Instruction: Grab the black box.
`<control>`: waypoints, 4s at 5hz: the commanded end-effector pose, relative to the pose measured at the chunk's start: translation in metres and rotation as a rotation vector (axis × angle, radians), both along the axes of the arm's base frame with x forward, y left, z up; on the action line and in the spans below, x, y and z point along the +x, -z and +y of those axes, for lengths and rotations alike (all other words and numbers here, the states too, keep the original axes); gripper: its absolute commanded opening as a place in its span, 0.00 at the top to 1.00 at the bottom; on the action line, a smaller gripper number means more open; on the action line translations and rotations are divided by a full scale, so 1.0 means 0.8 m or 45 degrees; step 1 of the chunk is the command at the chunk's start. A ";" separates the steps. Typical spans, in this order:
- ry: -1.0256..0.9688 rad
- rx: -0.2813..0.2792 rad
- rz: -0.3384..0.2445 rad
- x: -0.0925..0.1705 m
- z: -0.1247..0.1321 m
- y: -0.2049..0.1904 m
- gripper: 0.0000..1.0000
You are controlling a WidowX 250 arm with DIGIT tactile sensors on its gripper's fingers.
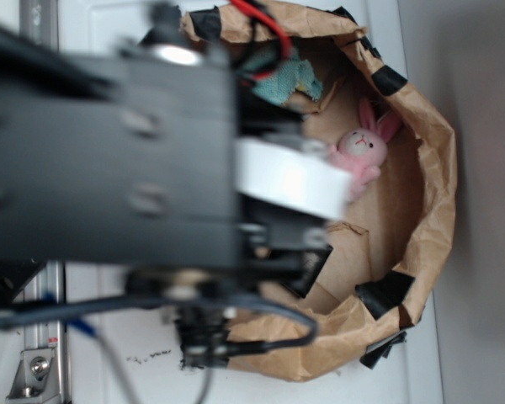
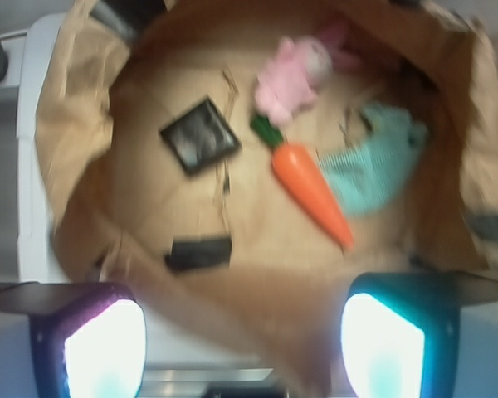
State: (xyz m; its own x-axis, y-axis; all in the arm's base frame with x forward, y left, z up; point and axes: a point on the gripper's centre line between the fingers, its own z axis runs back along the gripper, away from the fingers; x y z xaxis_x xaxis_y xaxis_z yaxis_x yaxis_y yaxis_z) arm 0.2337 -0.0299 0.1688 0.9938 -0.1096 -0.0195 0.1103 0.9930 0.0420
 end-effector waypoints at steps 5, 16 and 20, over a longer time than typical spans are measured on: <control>0.485 -0.055 -0.146 0.050 0.016 0.066 0.00; 0.548 -0.001 -0.125 0.074 -0.019 0.160 0.00; 0.648 -0.209 -0.123 0.063 -0.055 0.182 0.00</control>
State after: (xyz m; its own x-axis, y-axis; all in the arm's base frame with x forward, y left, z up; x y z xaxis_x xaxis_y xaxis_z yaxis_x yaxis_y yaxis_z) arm 0.2851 -0.0626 0.0215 0.8264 -0.5531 0.1057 0.5617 0.8228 -0.0868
